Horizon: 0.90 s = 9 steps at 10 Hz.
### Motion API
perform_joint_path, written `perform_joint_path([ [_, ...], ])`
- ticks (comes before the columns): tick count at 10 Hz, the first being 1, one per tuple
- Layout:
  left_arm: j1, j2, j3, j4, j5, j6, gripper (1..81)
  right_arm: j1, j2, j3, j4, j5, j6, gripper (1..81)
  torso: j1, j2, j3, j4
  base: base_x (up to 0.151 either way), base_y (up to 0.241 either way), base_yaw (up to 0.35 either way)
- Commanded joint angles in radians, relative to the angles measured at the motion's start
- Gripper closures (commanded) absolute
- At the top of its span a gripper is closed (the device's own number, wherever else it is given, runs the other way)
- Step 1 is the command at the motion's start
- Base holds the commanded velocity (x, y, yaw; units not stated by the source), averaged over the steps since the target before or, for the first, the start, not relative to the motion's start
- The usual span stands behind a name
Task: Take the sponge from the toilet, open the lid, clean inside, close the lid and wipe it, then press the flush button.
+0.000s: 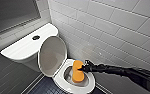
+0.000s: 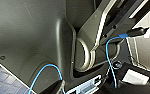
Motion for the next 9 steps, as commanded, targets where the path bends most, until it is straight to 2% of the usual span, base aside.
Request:
perform_joint_path([
  [1, 0.041, -0.011, 0.015, 0.005, 0.094, -0.001, 1.0, 0.169, 0.137, -0.214, -0.014, -0.058, -0.003, 81.1, 0.0, 0.0, 0.0, 0.0, 0.0, 0.0, 0.0],
  [3, 0.044, -0.007, 0.003, 0.004, 0.095, -0.003, 1.0, 0.162, 0.176, -0.306, -0.014, -0.011, -0.008, 81.1, 0.0, 0.0, 0.0, 0.0, 0.0, 0.0, 0.0],
  [9, 0.08, -0.016, -0.008, 0.004, 0.094, -0.009, 1.0, 0.049, 0.139, -0.317, -0.014, 0.081, -0.006, 81.1, 0.0, 0.0, 0.0, 0.0, 0.0, 0.0, 0.0],
])
